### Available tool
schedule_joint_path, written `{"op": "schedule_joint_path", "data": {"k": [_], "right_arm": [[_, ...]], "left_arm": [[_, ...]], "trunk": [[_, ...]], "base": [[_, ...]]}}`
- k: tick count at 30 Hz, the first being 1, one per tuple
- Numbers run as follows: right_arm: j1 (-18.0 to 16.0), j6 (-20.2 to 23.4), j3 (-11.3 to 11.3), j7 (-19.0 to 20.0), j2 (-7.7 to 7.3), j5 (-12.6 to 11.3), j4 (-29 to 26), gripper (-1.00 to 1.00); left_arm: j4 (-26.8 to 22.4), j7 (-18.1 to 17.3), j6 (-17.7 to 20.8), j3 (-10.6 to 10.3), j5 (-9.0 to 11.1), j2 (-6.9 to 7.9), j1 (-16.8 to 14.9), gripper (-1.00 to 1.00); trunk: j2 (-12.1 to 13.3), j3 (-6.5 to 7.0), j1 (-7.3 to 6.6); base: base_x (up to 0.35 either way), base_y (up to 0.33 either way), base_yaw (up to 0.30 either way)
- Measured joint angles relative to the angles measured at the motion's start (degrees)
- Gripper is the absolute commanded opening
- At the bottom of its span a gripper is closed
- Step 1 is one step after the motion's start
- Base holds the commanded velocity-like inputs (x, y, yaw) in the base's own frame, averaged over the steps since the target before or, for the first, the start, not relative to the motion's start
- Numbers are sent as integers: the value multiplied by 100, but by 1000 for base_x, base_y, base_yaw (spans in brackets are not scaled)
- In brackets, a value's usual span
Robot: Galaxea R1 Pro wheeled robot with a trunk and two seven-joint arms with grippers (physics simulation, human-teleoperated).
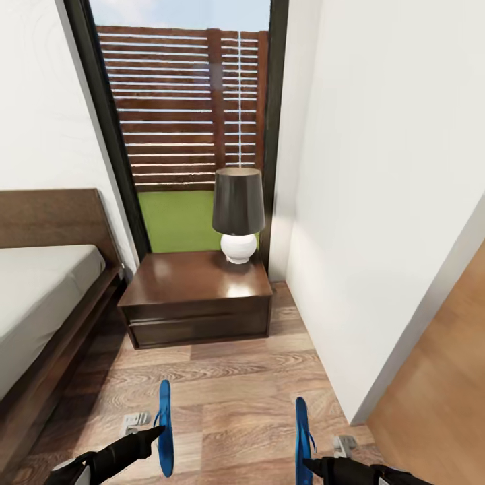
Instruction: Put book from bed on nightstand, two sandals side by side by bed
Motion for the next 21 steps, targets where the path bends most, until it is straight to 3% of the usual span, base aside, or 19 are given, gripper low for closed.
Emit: {"op": "schedule_joint_path", "data": {"k": [11,21], "right_arm": [[-4,-1,-6,-44,45,-4,1,-100],[-2,-2,-17,-52,46,-9,3,-100]], "left_arm": [[-2,1,0,-1,-3,-3,1,-100],[-1,1,0,-1,3,-3,0,-100]], "trunk": [[0,0,1],[0,0,3]], "base": [[296,0,15],[25,0,264]]}}
